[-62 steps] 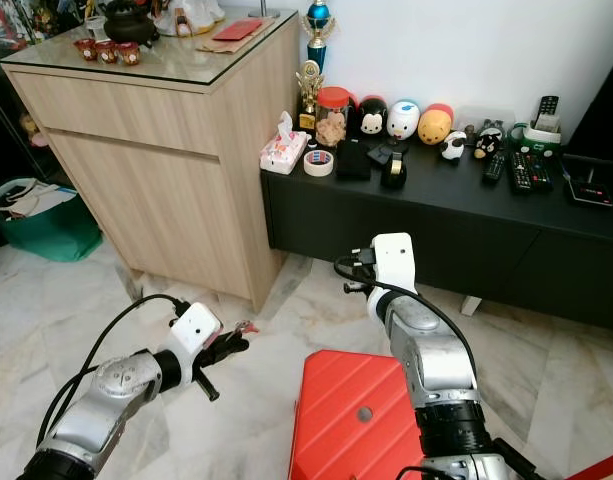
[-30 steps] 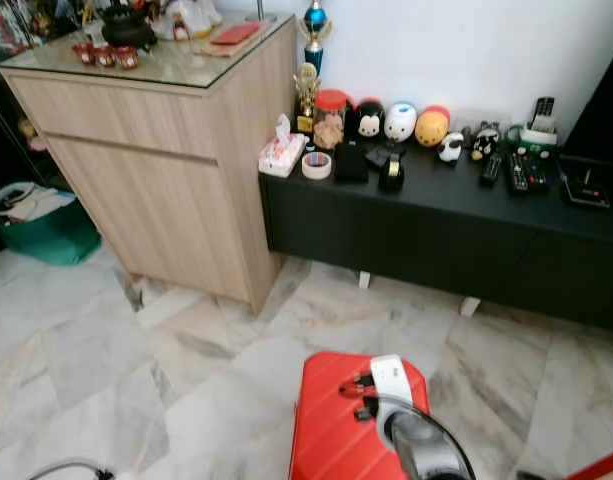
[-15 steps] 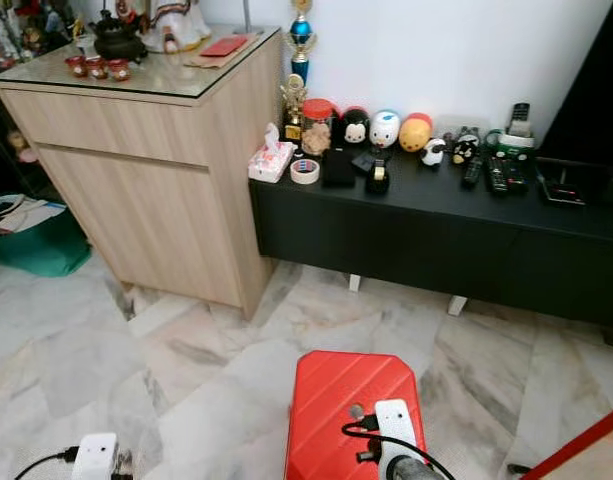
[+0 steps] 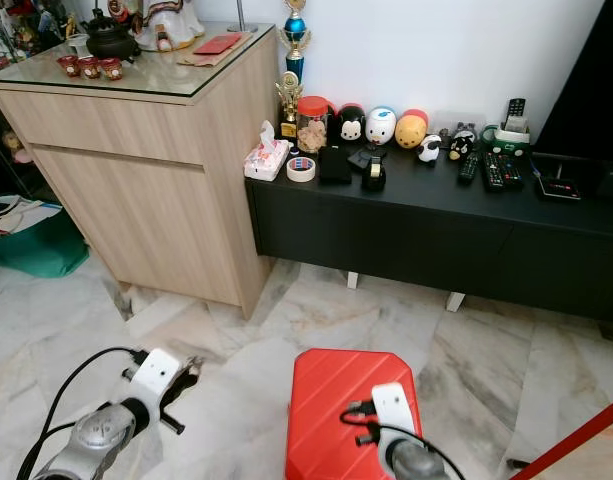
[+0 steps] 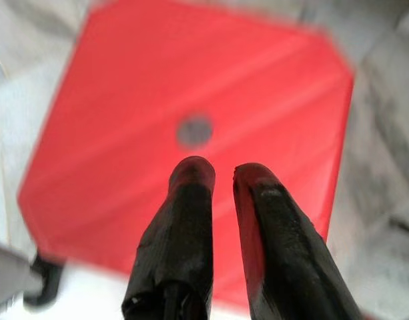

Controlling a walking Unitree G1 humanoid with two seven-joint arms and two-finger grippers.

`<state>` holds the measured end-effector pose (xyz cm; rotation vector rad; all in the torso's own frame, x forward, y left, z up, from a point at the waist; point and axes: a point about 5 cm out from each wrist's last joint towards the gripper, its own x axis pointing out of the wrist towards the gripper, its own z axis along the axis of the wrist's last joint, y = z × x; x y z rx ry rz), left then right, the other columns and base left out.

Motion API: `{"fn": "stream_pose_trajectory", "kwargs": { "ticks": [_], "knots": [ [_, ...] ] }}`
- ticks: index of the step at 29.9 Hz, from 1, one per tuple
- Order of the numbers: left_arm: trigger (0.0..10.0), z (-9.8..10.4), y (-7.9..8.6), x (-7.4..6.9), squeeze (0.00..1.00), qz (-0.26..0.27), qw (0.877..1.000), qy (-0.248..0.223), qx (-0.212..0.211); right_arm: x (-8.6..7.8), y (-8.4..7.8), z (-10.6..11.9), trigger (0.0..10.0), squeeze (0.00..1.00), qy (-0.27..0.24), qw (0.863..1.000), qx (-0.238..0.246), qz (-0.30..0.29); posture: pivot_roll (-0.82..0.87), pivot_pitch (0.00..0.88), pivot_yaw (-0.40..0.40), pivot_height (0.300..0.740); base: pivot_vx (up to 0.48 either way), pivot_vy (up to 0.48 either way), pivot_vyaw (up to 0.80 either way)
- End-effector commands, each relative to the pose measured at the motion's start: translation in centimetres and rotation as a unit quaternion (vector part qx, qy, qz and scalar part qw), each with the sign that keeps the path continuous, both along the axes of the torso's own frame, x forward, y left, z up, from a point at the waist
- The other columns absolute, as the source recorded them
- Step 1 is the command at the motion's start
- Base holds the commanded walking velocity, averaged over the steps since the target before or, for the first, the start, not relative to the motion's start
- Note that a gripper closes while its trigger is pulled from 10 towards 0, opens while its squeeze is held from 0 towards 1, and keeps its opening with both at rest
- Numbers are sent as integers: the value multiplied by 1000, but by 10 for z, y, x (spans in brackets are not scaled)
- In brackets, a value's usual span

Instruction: Hang keys on a hook

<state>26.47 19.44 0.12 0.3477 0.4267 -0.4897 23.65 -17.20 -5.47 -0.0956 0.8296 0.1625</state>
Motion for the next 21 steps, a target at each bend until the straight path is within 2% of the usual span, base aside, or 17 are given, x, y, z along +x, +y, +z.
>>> {"fn": "stream_pose_trajectory", "kwargs": {
  "ticks": [1, 3, 4, 7, 10, 13, 17, 19, 21],
  "knots": [
    [10000, 7, -7, 4, 0, -57, 998, -6, 20, 10, 7, 9, 10000, 0, -29, 999, 24, 36, -15, 0, 17, 716, 0, 0, 0],
    [10000, 11, -12, 6, 0, -89, 996, -9, 29, 19, 14, 17, 10000, 0, -52, 995, 48, 76, -16, 0, 19, 716, 0, 0, 0],
    [10000, 11, -12, 6, 0, -89, 996, -9, 29, 19, 14, 17, 10000, 0, -52, 995, 48, 76, -16, 0, 19, 716, 0, 0, 0],
    [10000, 20, -20, 11, 0, -117, 993, -15, 11, 32, 20, 31, 10000, 0, -77, 986, 73, 128, -19, 0, 19, 716, 0, 0, 0],
    [10000, 26, -28, 11, 0, -157, 988, -5, 0, 44, 27, 45, 10000, 0, -99, 975, 112, 165, -18, 0, 16, 716, 0, 0, 0],
    [10000, 29, -36, 11, 0, -194, 981, 6, 9, 54, 35, 62, 10000, 0, -118, 956, 149, 225, -19, 0, 14, 716, 0, 0, 0],
    [10000, 31, -41, 11, 0, -215, 976, 17, 12, 59, 40, 75, 10000, 0, -126, 939, 186, 262, -17, 0, 12, 716, 0, 0, 0],
    [10000, 33, -45, 10, 0, -233, 972, 26, 13, 56, 42, 77, 10000, 0, -111, 927, 201, 296, -17, 0, 12, 716, 0, 0, 0],
    [10000, 34, -46, 10, 0, -244, 969, 27, 18, 53, 42, 76, 10000, 0, -103, 923, 202, 310, -13, 0, 12, 716, 0, 0, 0]
  ]
}}
